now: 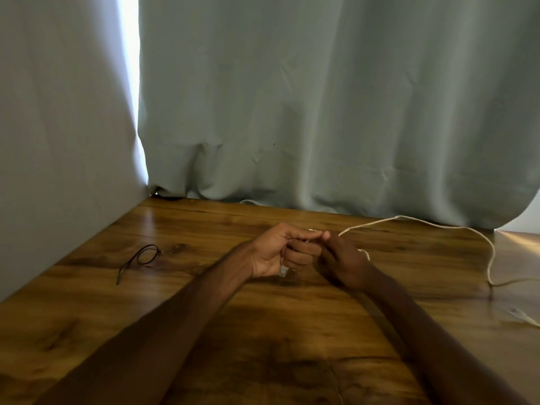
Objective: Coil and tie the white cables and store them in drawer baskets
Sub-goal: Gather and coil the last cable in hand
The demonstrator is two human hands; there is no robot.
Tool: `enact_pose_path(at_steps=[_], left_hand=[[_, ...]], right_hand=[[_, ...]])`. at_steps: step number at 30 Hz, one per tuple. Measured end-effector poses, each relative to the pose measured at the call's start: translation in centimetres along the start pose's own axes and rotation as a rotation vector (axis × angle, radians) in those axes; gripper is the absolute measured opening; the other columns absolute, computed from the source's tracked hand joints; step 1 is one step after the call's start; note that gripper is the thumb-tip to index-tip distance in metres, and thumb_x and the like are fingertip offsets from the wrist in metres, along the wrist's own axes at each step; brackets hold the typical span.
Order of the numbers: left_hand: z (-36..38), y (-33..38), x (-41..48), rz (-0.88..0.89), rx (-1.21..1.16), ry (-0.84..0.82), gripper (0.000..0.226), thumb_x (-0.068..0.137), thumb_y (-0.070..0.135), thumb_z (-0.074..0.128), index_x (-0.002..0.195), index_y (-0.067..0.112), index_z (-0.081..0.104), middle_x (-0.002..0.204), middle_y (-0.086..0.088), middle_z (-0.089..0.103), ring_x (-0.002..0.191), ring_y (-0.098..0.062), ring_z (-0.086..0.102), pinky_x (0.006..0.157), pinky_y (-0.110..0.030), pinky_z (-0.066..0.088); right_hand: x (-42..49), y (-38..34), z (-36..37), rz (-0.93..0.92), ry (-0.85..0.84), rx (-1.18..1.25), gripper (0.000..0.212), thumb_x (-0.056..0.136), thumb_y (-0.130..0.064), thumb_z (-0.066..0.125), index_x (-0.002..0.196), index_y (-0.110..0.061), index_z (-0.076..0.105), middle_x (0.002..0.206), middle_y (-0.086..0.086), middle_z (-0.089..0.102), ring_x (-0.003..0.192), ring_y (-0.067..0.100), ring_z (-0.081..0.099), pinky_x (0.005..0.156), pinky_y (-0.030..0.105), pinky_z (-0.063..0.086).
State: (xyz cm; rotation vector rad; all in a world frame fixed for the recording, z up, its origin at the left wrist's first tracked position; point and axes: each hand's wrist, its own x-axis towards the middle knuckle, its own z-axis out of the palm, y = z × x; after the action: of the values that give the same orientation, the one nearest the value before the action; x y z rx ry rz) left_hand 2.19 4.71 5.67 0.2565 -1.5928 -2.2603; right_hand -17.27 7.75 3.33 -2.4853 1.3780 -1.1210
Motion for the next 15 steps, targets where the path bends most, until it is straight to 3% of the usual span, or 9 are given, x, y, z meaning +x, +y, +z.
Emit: enact_pose_path(at_steps=[2,5,8,11,13,15], left_hand=[[-0.3,-0.4,0.1,-0.072,-0.033,0.014,0.024,0.109,0.021,0.04,0.105,0.013,0.063,0.055,0.014,0.025,0.041,-0.002,0.017,0.036,-0.017,0.014],[-0.5,-1.0,0.5,-0.147,-0.097,-0.042,0.023,0.108,0.025,0.043,0.104,0.012,0.062,0.053,0.015,0.033,0.039,-0.001,0.019,0.034,-0.016,0.016],[-0.3,-0.8,0.9,-0.073,-0.14,-0.088,0.022,0.108,0.026,0.044,0.101,0.014,0.06,0.058,0.013,0.025,0.041,-0.002,0.019,0.034,-0.015,0.02],[-0.7,-0.5,0.9,0.057,-0.143,-0.042,0.022,0.106,0.02,0.045,0.116,0.01,0.062,0.061,0.013,0.029,0.045,-0.003,0.02,0.039,-0.017,0.02],[-1.5,-0.4,0.8,0.115,-0.17,0.059,0.034,0.103,0.013,0.044,0.132,0.002,0.057,0.066,0.011,0.039,0.046,-0.004,0.022,0.041,-0.018,0.021],[-2.0,-0.2,0.8,0.175,-0.186,0.16,0.032,0.102,0.01,0.04,0.128,-0.001,0.055,0.069,0.01,0.046,0.045,-0.004,0.027,0.045,-0.021,0.018]], right_hand=[[0.2,0.2,0.0,-0.022,0.039,-0.133,0.028,0.105,-0.049,0.04,0.087,-0.035,0.057,0.067,-0.022,0.058,0.067,-0.006,0.06,0.059,0.015,0.042],[0.9,1.3,-1.6,0.057,0.076,-0.332,0.037,0.102,-0.059,0.03,0.1,-0.038,0.06,0.082,-0.013,0.067,0.072,0.012,0.064,0.065,0.038,0.051],[0.3,1.1,-1.6,0.053,0.047,-0.334,0.045,0.102,-0.063,0.028,0.112,-0.039,0.064,0.093,-0.01,0.071,0.077,0.012,0.064,0.064,0.031,0.048],[-0.1,-0.1,0.8,0.032,-0.1,-0.253,0.03,0.106,-0.028,0.051,0.129,-0.015,0.065,0.111,-0.007,0.064,0.088,0.003,0.061,0.072,0.01,0.041],[0.3,-0.2,2.2,-0.023,-0.187,-0.279,0.028,0.105,-0.026,0.05,0.124,-0.014,0.067,0.118,-0.001,0.069,0.098,0.011,0.065,0.085,0.017,0.047],[0.7,-1.1,2.7,-0.011,-0.22,-0.294,0.03,0.107,-0.033,0.044,0.118,-0.018,0.067,0.111,0.002,0.073,0.097,0.018,0.067,0.086,0.029,0.05]])
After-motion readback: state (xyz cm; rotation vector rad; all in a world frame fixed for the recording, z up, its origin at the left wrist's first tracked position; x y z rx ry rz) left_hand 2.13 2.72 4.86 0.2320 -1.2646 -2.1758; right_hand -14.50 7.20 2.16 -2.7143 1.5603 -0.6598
